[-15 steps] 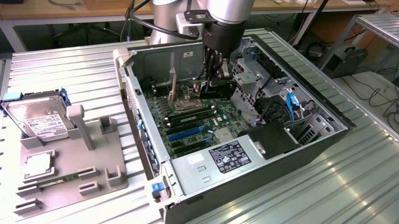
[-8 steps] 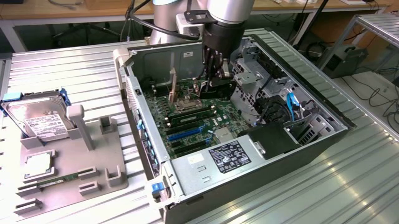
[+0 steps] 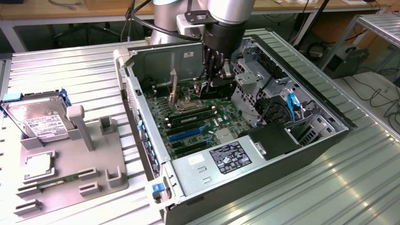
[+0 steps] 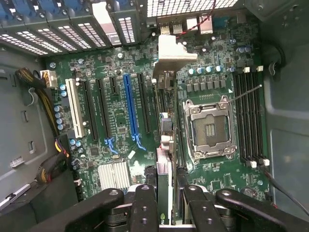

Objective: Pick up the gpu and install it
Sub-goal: 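Insert the gpu into the slot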

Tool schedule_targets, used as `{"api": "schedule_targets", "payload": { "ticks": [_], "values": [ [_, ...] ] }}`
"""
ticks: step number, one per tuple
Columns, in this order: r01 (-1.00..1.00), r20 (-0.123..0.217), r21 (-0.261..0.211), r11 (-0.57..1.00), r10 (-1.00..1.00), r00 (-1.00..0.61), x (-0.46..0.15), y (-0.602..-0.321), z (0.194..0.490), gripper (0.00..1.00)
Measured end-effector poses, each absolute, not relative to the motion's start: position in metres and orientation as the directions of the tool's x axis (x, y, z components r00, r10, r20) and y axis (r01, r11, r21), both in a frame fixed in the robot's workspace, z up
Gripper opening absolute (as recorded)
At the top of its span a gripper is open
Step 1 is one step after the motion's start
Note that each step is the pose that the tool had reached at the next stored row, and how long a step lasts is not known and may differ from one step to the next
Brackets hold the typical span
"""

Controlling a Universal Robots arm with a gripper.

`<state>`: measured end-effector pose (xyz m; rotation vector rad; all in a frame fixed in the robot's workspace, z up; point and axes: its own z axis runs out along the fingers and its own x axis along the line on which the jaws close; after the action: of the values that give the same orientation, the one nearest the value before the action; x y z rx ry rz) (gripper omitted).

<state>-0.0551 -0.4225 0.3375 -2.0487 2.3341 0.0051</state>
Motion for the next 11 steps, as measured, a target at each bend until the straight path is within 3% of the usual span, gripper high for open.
{"api": "schedule_targets", "payload": {
  "ticks": [11],
  "values": [
    [-0.995,-0.029,-0.021,0.097,-0.995,-0.097,-0.0551,-0.4225,0.3375,0.26]
  ]
}}
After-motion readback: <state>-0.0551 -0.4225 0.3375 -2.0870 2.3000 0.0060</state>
